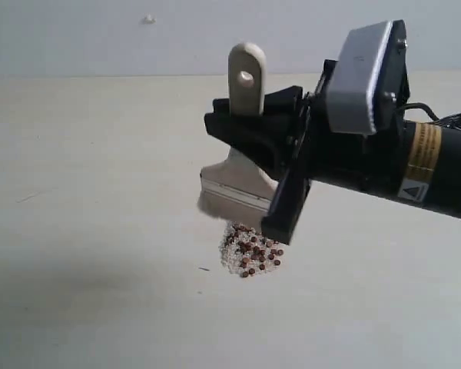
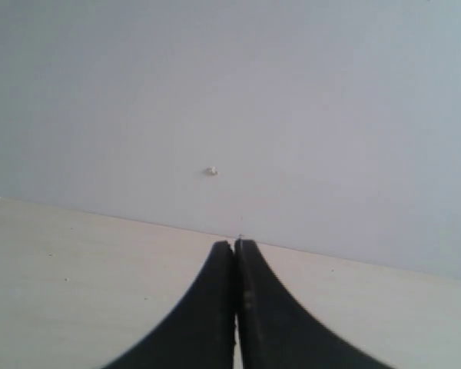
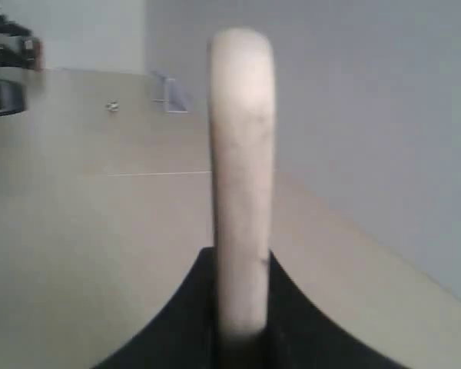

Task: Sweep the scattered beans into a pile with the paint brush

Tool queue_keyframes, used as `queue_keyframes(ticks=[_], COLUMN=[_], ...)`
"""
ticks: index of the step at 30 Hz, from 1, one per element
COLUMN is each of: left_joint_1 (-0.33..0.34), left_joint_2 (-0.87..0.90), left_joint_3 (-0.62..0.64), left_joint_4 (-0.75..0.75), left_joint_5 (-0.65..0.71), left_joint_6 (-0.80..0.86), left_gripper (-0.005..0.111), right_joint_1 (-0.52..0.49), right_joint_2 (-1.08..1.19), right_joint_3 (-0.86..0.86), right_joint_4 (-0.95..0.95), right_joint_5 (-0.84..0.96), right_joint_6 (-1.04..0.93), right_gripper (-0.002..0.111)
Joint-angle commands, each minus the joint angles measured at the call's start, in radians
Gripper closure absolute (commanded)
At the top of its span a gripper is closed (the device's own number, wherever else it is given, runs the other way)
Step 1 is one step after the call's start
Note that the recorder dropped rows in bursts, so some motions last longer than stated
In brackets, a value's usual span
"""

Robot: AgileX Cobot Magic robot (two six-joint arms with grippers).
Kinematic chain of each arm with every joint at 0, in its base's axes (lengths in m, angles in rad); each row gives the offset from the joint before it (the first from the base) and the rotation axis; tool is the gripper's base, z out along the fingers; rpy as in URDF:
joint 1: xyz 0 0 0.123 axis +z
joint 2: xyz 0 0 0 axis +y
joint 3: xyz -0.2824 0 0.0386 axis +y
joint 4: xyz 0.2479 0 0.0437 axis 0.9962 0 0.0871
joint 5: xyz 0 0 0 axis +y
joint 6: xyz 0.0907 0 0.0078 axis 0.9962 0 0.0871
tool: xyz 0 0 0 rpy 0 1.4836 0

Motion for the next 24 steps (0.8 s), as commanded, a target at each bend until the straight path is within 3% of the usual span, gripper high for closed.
queue_keyframes(ticks=[1,5,13,20,24], left_joint_1=[-0.007,-0.007,-0.007,-0.007,-0.007], left_joint_2=[-0.006,-0.006,-0.006,-0.006,-0.006], left_joint_3=[0.002,0.002,0.002,0.002,0.002], left_joint_4=[0.001,0.001,0.001,0.001,0.001], left_joint_5=[0.002,0.002,0.002,0.002,0.002], left_joint_6=[0.002,0.002,0.002,0.002,0.002], left_gripper=[0.107,0.107,0.107,0.107,0.107], right_joint_1=[-0.124,-0.171,-0.171,-0.171,-0.215], right_joint_2=[-0.008,-0.008,-0.008,-0.008,-0.002], right_joint_3=[0.002,0.002,0.002,-0.024,-0.086], right_joint_4=[-0.259,-0.244,-0.139,0.103,-0.005], right_joint_5=[-0.185,-0.174,0.078,0.122,0.124], right_joint_6=[0.156,0.180,0.168,-0.115,-0.045], right_gripper=[0.108,0.108,0.108,0.108,0.108])
